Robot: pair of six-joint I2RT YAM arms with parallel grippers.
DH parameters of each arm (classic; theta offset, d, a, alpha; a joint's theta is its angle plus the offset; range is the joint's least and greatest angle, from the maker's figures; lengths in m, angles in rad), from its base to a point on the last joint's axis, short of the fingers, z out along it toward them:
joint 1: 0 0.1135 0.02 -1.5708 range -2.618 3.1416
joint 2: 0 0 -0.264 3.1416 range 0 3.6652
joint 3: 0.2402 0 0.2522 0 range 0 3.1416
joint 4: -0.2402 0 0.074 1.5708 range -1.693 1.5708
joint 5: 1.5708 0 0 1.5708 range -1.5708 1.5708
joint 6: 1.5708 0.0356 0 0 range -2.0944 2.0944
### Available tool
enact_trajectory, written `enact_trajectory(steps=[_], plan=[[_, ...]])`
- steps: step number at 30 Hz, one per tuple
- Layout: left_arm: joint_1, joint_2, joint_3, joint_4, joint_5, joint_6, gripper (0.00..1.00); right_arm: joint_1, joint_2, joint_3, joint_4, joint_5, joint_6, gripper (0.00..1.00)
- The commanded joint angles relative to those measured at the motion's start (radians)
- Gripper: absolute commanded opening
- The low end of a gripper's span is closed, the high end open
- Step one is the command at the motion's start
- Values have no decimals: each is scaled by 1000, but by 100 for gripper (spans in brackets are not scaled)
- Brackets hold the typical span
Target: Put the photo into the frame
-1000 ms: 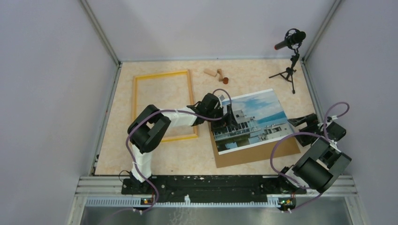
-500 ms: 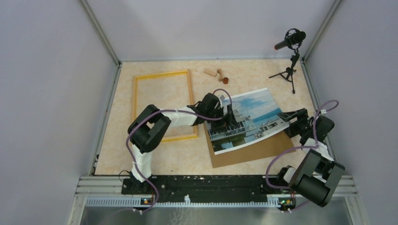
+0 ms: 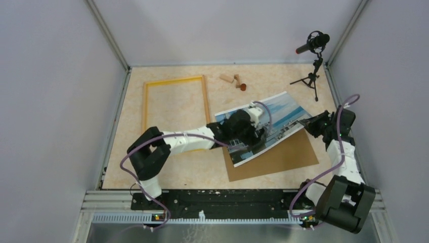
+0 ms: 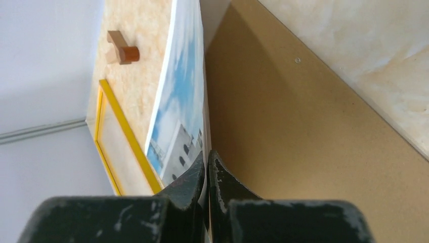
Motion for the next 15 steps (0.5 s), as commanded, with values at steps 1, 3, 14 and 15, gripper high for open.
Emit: enact_trajectory(steps=[1,3,14,15], plan=[[-258,-55,-25,176,-481,421,99,23,-65,123,-264,113,-3,0],[-346,-4,4,196,-615,524,99,27,-78,125,-285,115,18,0],[-478,425,470,-3,-1177,651,98,32,-157,105,-299,79,75,0],[-479,434,467,20,-1200,674,98,32,-166,108,-297,78,78,0]])
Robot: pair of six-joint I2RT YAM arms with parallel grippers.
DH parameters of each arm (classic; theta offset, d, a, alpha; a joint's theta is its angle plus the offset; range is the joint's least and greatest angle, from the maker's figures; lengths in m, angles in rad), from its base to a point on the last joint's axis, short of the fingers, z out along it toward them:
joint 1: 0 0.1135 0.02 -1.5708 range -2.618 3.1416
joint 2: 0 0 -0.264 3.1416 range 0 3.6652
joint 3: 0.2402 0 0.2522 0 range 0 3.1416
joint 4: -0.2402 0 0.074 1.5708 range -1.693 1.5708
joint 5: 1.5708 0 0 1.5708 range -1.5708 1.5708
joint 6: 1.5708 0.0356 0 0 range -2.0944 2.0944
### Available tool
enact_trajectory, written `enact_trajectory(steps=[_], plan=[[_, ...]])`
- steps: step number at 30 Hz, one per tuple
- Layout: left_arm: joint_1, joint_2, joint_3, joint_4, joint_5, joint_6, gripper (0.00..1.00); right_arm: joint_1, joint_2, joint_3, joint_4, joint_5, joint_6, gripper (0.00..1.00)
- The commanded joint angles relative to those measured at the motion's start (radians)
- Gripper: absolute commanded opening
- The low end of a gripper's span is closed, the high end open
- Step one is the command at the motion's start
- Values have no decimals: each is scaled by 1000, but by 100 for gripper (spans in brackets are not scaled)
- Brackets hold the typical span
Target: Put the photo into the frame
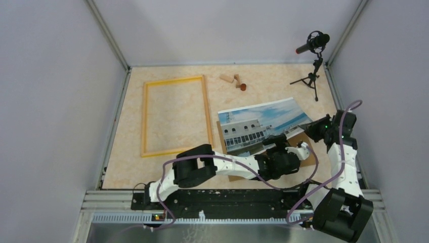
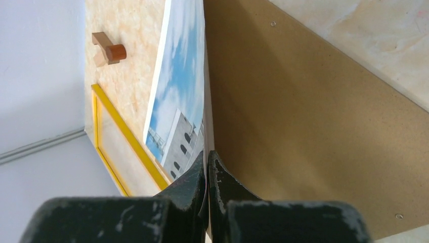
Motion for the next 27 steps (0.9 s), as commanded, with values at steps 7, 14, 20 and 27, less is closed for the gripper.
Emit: enact_trajectory(steps=[7,14,20,27], plan=[[9,46,61,-21,-188,141,77,12,-81,48,-45,-45,8,0],[29,-35,55,-141,-90,58,25,14,-115,96,-65,-42,-52,3],[91,-151,108,-306,57,-62,0,52,-55,327,-105,-70,-226,53],[256,-365,187,-514,352,-222,0,110,50,727,-269,7,-351,84]])
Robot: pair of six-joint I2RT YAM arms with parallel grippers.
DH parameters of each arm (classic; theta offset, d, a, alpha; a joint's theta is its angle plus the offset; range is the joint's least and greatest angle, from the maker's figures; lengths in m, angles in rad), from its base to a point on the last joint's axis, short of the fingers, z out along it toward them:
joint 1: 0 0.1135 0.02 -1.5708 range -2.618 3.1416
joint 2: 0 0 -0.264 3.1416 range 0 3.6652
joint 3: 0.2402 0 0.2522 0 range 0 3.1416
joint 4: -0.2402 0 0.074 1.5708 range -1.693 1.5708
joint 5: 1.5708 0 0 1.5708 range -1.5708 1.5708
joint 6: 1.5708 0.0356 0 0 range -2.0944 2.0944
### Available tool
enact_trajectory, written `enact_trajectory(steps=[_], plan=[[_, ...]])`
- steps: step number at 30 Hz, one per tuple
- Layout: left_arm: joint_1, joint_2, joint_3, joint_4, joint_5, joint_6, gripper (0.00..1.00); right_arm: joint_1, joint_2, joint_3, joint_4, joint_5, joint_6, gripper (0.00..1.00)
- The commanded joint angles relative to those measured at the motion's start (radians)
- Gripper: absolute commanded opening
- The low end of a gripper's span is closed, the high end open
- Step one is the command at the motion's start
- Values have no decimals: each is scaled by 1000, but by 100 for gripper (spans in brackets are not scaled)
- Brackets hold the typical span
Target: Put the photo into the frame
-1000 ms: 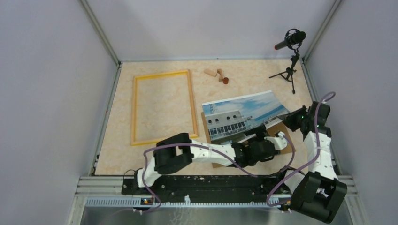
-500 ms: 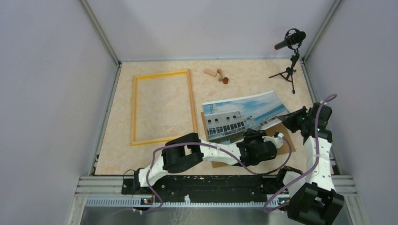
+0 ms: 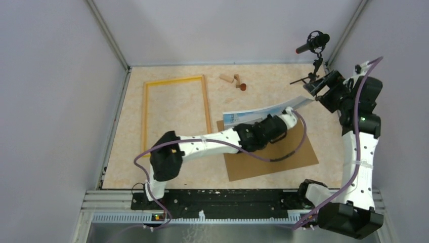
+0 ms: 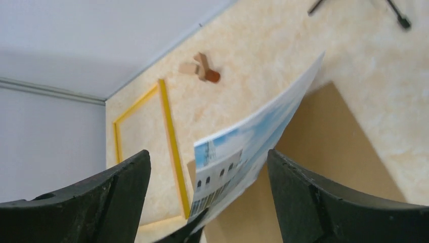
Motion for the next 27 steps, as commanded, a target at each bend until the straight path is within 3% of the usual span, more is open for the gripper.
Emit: enact_trajectory(steps=[1,4,10,15,16,19,22,27], plan=[[159,-218,117,-175,295,-174,0,40,49,261,-120,69,-126,84],[382,-331,112,-236,557,-311,0,56,72,352,-148,84,-125,84],[901,-521,-55,-223,1090,-555,0,81,122,425,-128,36,-99,85],[1282,-486,-229,-265,1471,-545,0,159,177,391,-95,18,-103,86],[1337,-474,-265,-254,1498,-523,0,178,185,377,-88,12,-105,86],[1436,-418,-290,-315,1364,-398,0,245,193,330,-59,16,-113,87],[1508,-337,-270,-385,1316,-280,0,313,190,276,-33,26,-124,87],[1518,-221,-206,-455,1068,-139,0,364,190,216,-16,33,-138,87]])
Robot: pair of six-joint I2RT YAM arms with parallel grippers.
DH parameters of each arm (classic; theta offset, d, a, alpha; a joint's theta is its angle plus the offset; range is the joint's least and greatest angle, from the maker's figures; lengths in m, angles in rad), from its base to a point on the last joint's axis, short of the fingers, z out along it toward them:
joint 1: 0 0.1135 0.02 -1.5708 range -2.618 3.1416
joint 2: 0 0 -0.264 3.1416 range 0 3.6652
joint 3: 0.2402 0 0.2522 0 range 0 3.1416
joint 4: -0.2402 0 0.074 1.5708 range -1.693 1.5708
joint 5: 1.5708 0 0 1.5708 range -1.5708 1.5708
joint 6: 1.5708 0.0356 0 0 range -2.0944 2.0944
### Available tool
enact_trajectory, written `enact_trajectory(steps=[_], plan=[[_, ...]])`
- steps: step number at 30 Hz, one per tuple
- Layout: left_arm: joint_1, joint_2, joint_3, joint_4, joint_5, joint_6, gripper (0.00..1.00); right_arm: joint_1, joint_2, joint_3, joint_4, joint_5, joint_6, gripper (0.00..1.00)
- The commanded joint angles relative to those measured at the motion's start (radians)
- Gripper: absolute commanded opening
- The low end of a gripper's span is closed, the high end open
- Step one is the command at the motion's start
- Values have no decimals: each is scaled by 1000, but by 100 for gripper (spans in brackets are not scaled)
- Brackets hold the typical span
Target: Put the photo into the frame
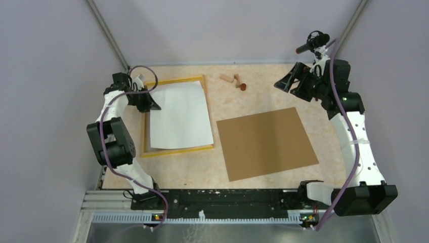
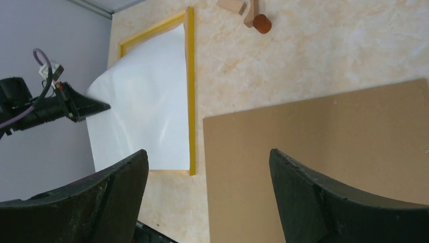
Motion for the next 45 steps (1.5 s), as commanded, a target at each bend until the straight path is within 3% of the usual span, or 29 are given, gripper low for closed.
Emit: enact_trajectory(steps=[1,5,7,12,16,23,28,35,37,41,42,44,45], plan=[[-2,70,84,-64,-157,163,0,41,-16,-39,73,-1,-25,87],[-1,198,177,-121,-77,203,0,69,-10,-66,78,-7,-31,87],[4,216,194,-128,-129,205,0,80,-7,-73,80,-8,-34,87],[57,234,145,-81,-65,187,1,92,4,-94,100,-20,-31,87],[60,250,135,-79,-74,187,21,99,22,-96,103,-31,-29,87],[58,181,84,-28,-70,113,66,101,27,-103,102,-23,-35,87],[37,120,60,-23,-205,85,90,100,29,-99,93,-10,-43,87],[-24,58,20,18,-408,38,93,101,39,-102,83,-9,-43,87],[-73,56,29,1,-568,-3,93,101,40,-107,80,0,-45,87],[-300,9,65,-68,-1202,-148,95,109,39,-117,51,71,-66,87],[-365,-23,51,-44,-1263,-137,96,116,40,-121,36,110,-80,87],[-465,-97,15,38,-1173,-73,97,131,45,-136,-4,174,-108,87],[-483,-148,-5,84,-985,-51,97,133,47,-151,-12,193,-118,87]])
